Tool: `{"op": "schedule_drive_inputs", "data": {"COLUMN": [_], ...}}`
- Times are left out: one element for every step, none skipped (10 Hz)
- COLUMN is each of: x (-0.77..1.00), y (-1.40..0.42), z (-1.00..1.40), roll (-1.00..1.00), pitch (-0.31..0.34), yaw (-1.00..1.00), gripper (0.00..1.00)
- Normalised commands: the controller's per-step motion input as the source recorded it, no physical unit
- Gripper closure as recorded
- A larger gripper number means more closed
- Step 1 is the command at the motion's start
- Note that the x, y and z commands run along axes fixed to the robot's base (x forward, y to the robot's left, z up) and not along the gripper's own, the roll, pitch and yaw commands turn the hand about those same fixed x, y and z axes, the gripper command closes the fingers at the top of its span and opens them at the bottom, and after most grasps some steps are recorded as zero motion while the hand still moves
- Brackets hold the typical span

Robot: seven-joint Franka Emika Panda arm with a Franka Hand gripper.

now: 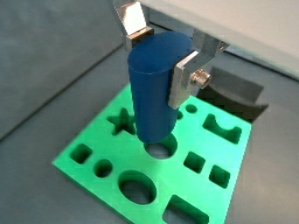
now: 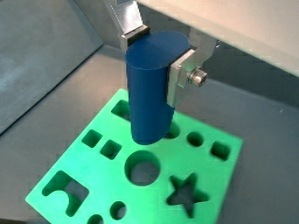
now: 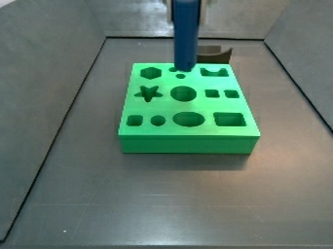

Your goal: Insert the oval object.

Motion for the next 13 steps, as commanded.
{"op": "schedule_drive_inputs", "data": {"x": [1.0,0.59,0.01,0.0,0.0,0.0,0.0,0.0,0.0,0.0,-0.13,-0.02,-0.01], "y": [0.0,-0.15,-0.11,-0.1,-0.17,-0.29,-0.39,-0.39,-0.37,-0.48,-0.47,-0.33,-0.12], "z": [-0.39,-0.16,0.0,0.0,-0.25,-0.28,-0.27,-0.28,-0.36,-0.38,-0.36,-0.17,-0.13], "roll": [0.05,0.06,0.0,0.0,0.0,0.0,0.0,0.0,0.0,0.0,0.0,0.06,0.11], "pitch": [-0.02,0.0,0.0,0.0,-0.033,-0.051,-0.02,-0.024,-0.039,-0.006,0.0,0.013,0.026], "yaw": [-0.03,-0.53,-1.0,-1.0,-1.0,-0.88,-0.78,-0.78,-0.83,-0.77,-0.66,-0.82,-0.98], "gripper": [1.0,1.0,1.0,1.0,1.0,1.0,1.0,1.0,1.0,1.0,1.0,1.0,1.0]}}
